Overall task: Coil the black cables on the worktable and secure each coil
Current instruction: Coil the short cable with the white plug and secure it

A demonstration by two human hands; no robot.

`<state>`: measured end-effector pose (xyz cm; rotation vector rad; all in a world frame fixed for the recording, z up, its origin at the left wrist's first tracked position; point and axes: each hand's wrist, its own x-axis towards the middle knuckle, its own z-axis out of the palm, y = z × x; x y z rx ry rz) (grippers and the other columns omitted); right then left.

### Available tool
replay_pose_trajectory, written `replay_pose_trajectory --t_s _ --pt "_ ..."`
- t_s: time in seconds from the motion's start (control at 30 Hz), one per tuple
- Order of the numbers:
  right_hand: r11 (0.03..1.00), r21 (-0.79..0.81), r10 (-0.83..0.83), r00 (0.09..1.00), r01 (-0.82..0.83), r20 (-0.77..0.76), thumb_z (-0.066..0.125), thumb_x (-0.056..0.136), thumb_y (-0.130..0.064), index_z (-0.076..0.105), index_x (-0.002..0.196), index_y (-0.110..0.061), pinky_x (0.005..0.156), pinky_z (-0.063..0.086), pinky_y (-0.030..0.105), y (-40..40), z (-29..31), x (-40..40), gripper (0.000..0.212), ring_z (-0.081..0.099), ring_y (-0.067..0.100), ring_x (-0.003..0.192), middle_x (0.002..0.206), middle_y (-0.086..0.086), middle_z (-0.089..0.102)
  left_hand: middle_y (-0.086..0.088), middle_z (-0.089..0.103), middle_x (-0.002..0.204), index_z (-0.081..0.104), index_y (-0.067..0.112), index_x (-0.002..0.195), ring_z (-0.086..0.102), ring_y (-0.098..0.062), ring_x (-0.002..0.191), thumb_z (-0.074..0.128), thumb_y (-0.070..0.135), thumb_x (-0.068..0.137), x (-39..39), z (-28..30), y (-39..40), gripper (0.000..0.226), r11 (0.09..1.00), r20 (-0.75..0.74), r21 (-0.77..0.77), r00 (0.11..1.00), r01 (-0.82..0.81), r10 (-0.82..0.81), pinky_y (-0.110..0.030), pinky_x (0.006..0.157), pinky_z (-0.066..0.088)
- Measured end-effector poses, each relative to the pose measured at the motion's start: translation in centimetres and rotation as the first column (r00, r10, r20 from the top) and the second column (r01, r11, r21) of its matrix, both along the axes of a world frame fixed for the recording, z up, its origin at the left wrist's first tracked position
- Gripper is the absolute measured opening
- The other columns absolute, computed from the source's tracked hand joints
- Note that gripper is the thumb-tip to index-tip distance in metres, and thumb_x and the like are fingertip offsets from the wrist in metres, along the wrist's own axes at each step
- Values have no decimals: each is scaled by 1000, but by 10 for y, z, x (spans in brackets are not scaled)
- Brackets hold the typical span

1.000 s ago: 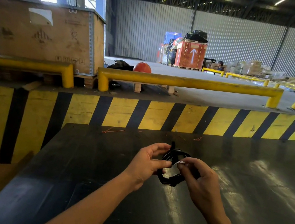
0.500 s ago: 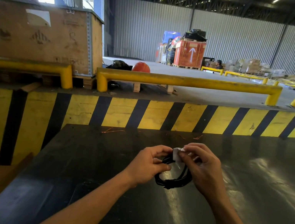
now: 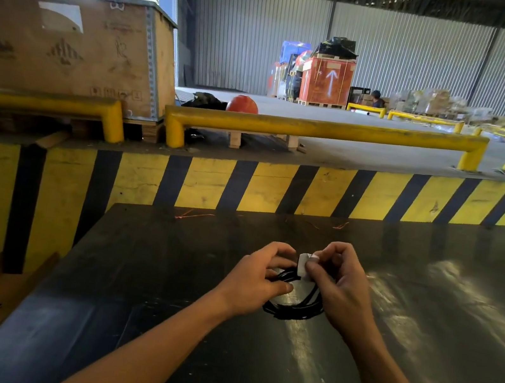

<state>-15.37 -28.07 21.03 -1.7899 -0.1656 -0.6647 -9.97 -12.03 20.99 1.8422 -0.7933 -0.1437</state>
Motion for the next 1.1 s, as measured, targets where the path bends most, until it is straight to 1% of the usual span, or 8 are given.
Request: replay_pose_trajectory --t_s 0.17,0.3,0.4,0.57,0.73,0.87,0.97,1.1 --pt "914 406 40 999 -29 -18 54 89 -5 51 95 -23 69 51 30 0 -4 6 20 60 18 77 79 3 59 -1 61 114 52 18 121 63 -11 99 72 13 80 7 -11 3 46 1000 -238 1 971 -10 10 -26 80 56" --pt "833 551 2 994 57 -106 55 89 -4 52 95 -22 66 49 27 -2 -23 17 19 59 17 77 81 4 59 -11 66 97 58 8 108 68 -21 82 67 8 84 13 -34 5 26 993 -562 -101 827 -62 -6 -39 73 58" --pt "863 495 18 974 98 -225 61 86 -10 54 97 -22 67 52 31 -6 -48 25 18 60 20 83 93 10 60 -14 67 99 59 4 105 70 -23 78 69 7 82 25 -56 4 26 980 -588 -92 804 -175 88 -32 66 60" --pt "939 309 22 870 151 -492 66 82 -7 51 114 -10 83 54 43 -12 -101 38 35 61 28 95 106 14 59 -9 69 100 59 13 102 71 -15 82 70 9 81 46 -101 4 24 972 -590 73 776 -223 222 -22 63 56" --pt "949 247 35 712 197 -701 63 82 -1 48 121 -1 79 52 38 -12 -161 47 41 59 32 97 109 17 57 -5 65 103 59 11 112 66 -14 89 68 10 83 60 -150 5 31 933 -601 289 718 -213 350 -21 64 55" --pt "972 130 -12 592 197 -806 66 80 -4 48 124 1 91 49 43 -9 -201 52 48 58 28 99 106 12 56 -2 67 103 63 23 100 65 -14 94 68 18 84 57 -185 5 18 849 -474 504 771 -158 425 -32 83 57" --pt "991 10 -58 507 130 -860 70 78 -16 47 126 -6 97 48 46 -8 -220 54 55 59 30 108 120 13 57 -6 65 113 60 19 112 64 -19 101 66 17 84 53 -199 5 28 816 -470 568 772 -108 429 -38 92 54" --pt "996 -64 -88 465 68 -881 69 78 -20 43 132 -9 99 46 41 -6 -225 55 61 53 28 116 131 13 52 -6 57 125 47 17 128 58 -17 109 64 15 86 54 -205 4 46 784 -463 618 778 -60 424 -31 94 50"
